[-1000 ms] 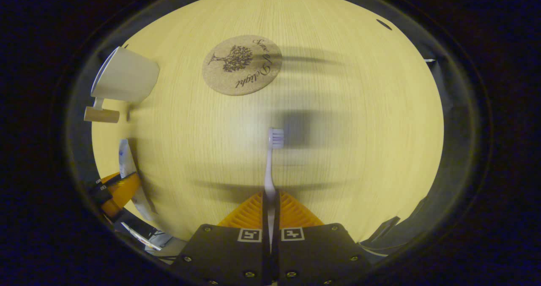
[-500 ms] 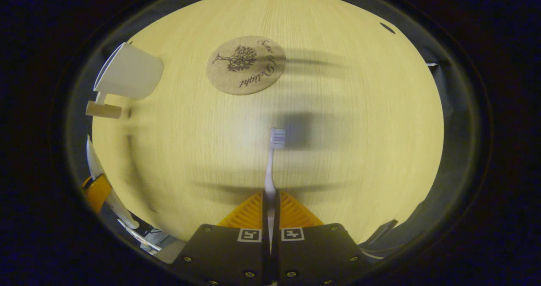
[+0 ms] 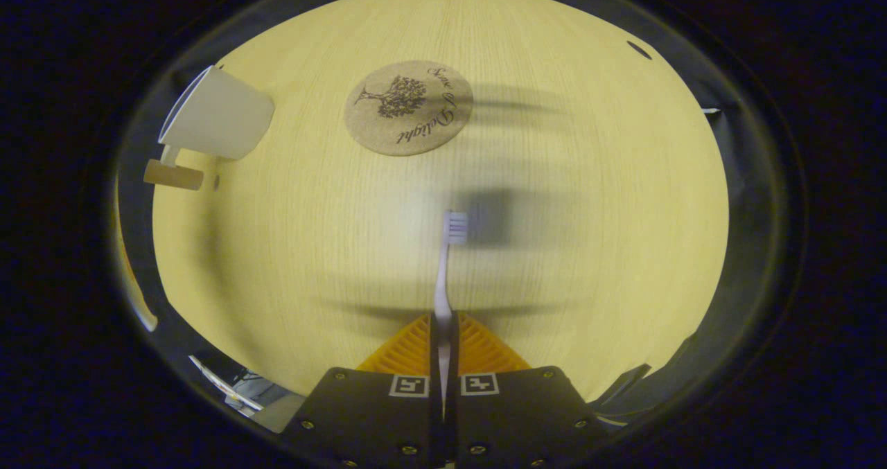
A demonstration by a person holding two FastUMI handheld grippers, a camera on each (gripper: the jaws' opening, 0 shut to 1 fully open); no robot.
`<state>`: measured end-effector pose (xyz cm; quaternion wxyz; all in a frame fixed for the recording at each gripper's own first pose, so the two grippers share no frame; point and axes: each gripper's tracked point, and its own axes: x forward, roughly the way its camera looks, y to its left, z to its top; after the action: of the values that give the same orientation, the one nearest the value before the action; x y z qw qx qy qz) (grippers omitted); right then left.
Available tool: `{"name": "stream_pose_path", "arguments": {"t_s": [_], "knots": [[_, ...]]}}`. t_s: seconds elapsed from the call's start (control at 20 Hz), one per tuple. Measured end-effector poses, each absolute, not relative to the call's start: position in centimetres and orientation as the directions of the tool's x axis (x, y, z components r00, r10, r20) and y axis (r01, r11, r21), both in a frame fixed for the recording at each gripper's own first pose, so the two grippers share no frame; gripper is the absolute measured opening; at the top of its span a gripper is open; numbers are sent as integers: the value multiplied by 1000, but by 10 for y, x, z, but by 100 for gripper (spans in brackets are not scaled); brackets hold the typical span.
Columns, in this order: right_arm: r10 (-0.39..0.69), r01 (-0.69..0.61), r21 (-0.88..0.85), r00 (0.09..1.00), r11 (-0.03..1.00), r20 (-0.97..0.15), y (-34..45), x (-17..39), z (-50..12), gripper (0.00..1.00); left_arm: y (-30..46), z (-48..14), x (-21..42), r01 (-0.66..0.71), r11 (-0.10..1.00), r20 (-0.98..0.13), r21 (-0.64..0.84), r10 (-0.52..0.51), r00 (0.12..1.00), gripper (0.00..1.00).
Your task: Put the toothbrush and toothpaste on the desktop into the cup, then pick up the cup and place it on the coaster on the desktop.
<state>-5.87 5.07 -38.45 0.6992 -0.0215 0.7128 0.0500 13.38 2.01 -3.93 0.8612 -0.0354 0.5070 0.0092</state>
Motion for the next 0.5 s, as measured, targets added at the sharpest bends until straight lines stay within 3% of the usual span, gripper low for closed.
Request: {"name": "stream_pose_path", "arguments": {"t_s": [0.5], "knots": [[39,-104,41,-24,994,-999,50,-58,-384,2,9,-36,253,45,998,-768,-39,-59,638,21]]}}
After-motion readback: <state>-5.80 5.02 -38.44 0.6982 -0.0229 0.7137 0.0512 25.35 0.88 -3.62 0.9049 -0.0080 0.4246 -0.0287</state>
